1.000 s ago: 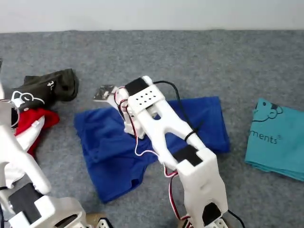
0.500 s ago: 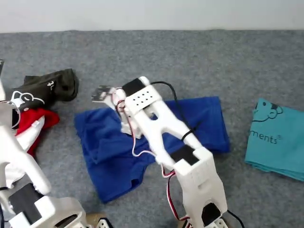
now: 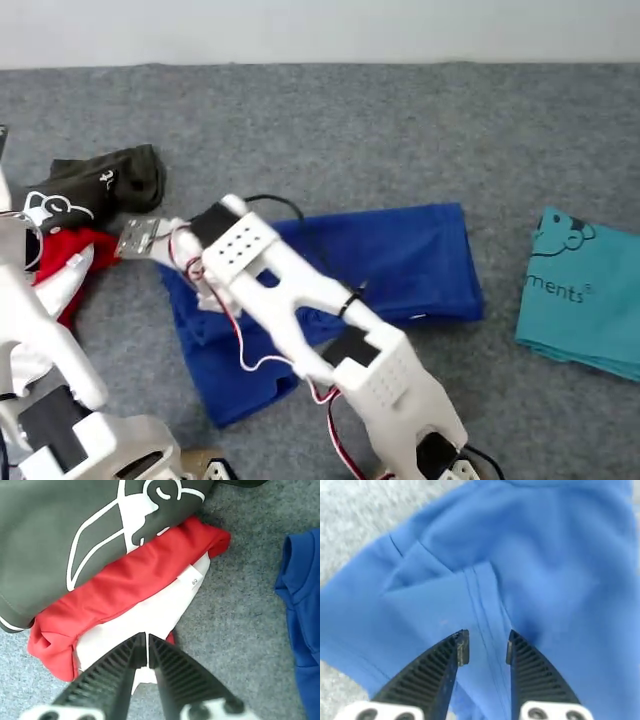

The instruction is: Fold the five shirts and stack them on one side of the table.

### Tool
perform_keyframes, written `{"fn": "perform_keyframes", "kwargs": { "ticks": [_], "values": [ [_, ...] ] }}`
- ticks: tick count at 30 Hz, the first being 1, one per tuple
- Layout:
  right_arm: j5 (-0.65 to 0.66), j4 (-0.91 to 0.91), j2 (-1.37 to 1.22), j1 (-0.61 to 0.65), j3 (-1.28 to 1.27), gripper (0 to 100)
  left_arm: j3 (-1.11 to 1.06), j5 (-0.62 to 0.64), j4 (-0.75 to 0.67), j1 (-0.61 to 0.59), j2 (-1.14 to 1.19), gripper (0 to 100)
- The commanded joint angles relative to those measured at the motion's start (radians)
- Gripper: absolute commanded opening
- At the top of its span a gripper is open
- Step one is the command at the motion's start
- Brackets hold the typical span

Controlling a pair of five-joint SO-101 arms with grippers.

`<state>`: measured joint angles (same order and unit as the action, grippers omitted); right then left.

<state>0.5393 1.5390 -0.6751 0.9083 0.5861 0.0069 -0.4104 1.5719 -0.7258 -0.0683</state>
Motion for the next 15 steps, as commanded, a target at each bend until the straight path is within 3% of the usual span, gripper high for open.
{"fn": "perform_keyframes", "kwargs": {
  "ticks": [1, 6, 10, 15],
  "values": [
    [0.0, -0.03, -0.019, 0.028, 0.051, 13.7, 0.051, -0.009, -0.011, 0.002, -0.051, 2],
    [0.0, -0.051, -0.085, 0.028, 0.051, 12.8, 0.05, -0.009, -0.011, 0.003, -0.049, 2],
    [0.049, -0.053, -0.084, 0.028, 0.051, 1.3, 0.05, -0.009, -0.011, 0.003, -0.046, 2],
    [0.061, -0.035, -0.019, 0.024, 0.051, 1.0, 0.05, -0.009, -0.012, 0.005, -0.044, 2]
  ]
}}
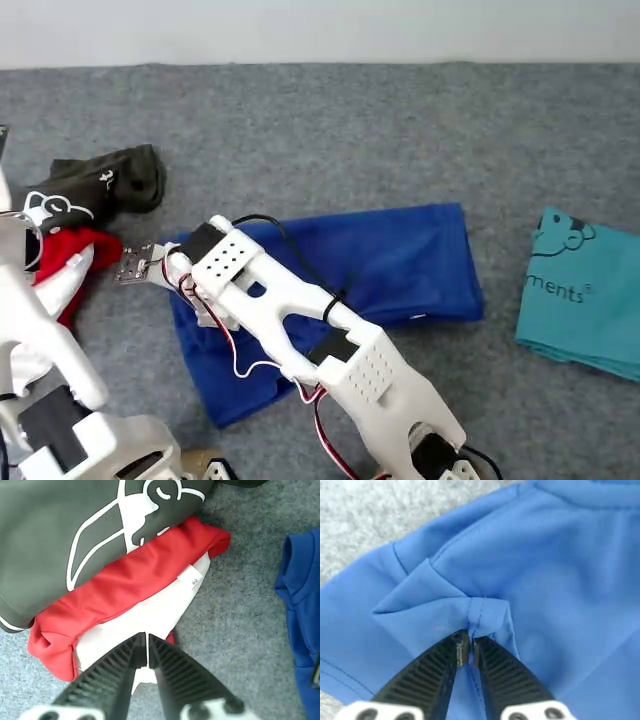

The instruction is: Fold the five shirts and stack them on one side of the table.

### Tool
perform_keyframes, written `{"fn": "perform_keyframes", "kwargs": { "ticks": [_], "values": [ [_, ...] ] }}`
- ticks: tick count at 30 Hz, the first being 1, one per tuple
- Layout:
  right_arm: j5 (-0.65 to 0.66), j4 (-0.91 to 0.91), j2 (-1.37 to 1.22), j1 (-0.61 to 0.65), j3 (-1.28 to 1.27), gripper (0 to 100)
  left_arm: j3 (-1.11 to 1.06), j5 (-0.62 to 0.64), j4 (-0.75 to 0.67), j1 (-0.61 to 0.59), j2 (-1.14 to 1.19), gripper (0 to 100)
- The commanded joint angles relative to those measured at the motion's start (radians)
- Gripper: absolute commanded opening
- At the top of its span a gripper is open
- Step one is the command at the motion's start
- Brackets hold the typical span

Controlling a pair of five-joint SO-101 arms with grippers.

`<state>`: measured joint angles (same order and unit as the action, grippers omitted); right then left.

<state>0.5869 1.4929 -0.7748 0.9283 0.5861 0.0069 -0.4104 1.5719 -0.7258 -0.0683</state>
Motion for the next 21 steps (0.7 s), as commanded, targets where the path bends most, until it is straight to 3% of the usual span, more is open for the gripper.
{"fn": "perform_keyframes", "kwargs": {
  "ticks": [1, 21],
  "values": [
    [0.014, 0.008, 0.097, 0.004, 0.051, 1.0, 0.05, -0.009, -0.012, 0.005, -0.044, 2],
    [0.008, -0.263, 0.096, -0.163, 0.049, 3.2, 0.048, -0.008, -0.032, 0.005, -0.044, 2]
  ]
}}
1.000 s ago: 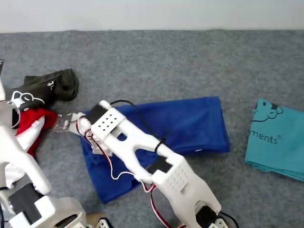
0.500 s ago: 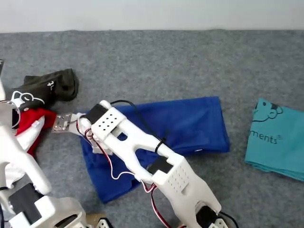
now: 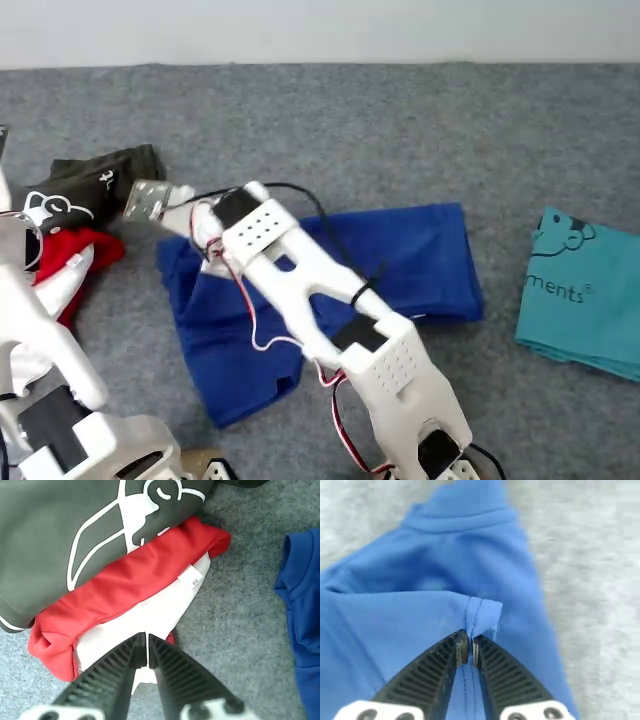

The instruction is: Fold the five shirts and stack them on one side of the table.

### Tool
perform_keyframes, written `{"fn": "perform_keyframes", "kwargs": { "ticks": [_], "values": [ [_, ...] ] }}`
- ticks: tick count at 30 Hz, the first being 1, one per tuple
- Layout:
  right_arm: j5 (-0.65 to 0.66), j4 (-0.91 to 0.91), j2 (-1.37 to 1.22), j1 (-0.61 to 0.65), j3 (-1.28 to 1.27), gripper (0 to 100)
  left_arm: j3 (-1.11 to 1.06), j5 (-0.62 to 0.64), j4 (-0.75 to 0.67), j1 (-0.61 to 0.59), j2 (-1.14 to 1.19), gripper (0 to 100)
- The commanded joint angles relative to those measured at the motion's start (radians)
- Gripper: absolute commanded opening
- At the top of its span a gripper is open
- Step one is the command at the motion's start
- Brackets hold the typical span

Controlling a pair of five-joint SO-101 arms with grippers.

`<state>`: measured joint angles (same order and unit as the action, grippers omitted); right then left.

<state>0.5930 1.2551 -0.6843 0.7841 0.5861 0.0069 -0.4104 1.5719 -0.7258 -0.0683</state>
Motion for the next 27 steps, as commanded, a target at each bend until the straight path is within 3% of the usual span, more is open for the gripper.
{"fn": "perform_keyframes", "kwargs": {
  "ticks": [1, 6, 9, 14, 20, 23, 27],
  "values": [
    [0.002, -0.022, -0.001, -0.019, 0.049, 5.5, 0.048, -0.008, -0.032, 0.005, -0.044, 2],
    [-0.107, -0.002, 0.033, -0.016, 0.051, 19.5, 0.05, -0.009, -0.032, 0.005, -0.044, 2],
    [-0.153, 0.021, 0.084, -0.019, 0.051, 22.8, 0.05, -0.009, -0.043, 0.005, -0.046, 2],
    [-0.153, 0.17, 0.137, -0.019, 0.051, 21.4, 0.05, -0.008, -0.052, -0.003, -0.051, 2],
    [-0.153, 0.417, 0.142, -0.022, 0.051, 7.0, 0.05, -0.008, -0.048, -0.003, -0.051, 2],
    [-0.153, 0.527, 0.142, -0.021, 0.051, 5.8, 0.05, -0.008, -0.049, -0.003, -0.051, 2],
    [-0.157, 0.539, 0.166, -0.039, -0.017, 5.8, 0.05, -0.008, -0.052, -0.003, -0.048, 2]
  ]
}}
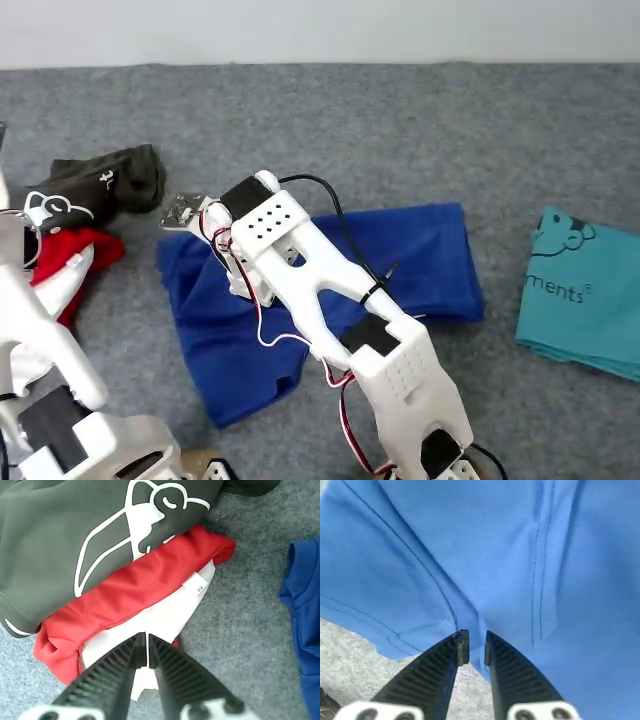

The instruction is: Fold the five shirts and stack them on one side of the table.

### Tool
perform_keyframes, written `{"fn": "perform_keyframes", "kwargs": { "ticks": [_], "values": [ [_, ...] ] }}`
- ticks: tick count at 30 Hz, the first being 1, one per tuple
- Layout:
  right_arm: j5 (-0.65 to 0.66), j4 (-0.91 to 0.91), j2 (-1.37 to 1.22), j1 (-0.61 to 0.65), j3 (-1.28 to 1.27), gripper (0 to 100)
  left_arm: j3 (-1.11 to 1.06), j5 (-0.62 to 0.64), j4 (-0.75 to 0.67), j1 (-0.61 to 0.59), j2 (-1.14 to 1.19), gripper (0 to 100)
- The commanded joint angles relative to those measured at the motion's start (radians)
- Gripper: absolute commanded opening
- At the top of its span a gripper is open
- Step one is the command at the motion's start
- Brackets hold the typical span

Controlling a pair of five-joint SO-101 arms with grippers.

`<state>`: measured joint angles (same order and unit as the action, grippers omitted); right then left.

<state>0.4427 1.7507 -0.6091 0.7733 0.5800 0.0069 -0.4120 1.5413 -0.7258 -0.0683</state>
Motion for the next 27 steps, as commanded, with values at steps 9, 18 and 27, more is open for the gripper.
{"fn": "perform_keyframes", "kwargs": {
  "ticks": [9, 18, 27],
  "values": [
    [-0.012, 0.042, 0.099, -0.09, -0.146, 6.4, 0.05, -0.008, -0.023, -0.003, -0.044, 2],
    [-0.023, 0.035, -0.045, -0.077, -0.14, 12.2, 0.047, -0.008, -0.044, 0.002, -0.043, 2],
    [-0.046, 0.001, -0.133, -0.035, -0.115, 5.0, 0.047, -0.008, -0.044, 0.002, -0.043, 2]
  ]
}}
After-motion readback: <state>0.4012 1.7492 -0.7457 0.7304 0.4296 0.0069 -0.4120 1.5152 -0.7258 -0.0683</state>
